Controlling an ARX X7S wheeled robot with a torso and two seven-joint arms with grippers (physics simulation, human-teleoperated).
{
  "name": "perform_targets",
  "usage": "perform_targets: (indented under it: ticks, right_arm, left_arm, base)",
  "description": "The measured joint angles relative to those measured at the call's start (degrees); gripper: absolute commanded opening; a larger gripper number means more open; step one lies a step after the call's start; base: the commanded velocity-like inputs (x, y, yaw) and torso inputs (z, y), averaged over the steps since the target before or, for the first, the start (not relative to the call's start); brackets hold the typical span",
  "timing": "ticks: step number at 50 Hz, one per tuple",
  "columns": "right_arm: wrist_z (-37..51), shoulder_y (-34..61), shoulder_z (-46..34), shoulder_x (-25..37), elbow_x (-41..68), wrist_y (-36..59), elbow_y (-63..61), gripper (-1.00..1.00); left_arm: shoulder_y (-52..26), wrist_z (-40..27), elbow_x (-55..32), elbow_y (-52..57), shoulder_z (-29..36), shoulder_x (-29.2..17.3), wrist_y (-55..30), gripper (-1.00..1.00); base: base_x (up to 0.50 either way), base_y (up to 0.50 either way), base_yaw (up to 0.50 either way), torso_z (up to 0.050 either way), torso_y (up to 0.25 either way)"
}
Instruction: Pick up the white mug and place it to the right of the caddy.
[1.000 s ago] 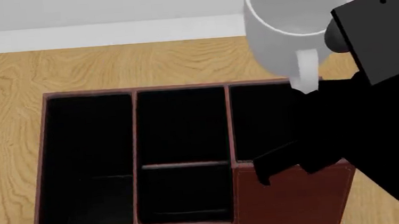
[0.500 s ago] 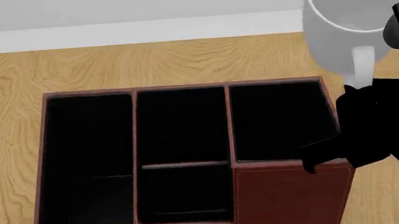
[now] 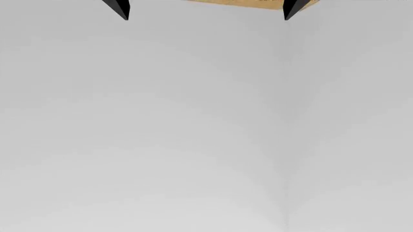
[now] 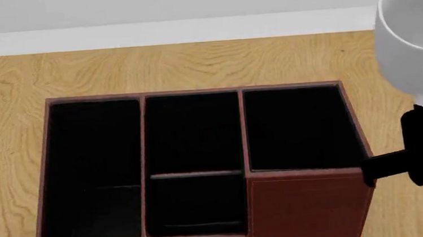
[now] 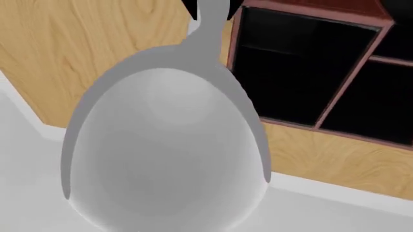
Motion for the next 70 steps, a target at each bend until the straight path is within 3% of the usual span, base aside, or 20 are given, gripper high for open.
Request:
perform_targets:
  ticks: [70]
  right_arm:
    - [-8.37,-13.59,-3.42,1.13,-10.26,-6.49,6.27,-1.00]
  left_arm:
    - [0.62,-1.17,-0.12,1.52,0.89,-1.17,0.03,1.00]
  base:
    - [0.00,0.00,0.00,0.000,0.001]
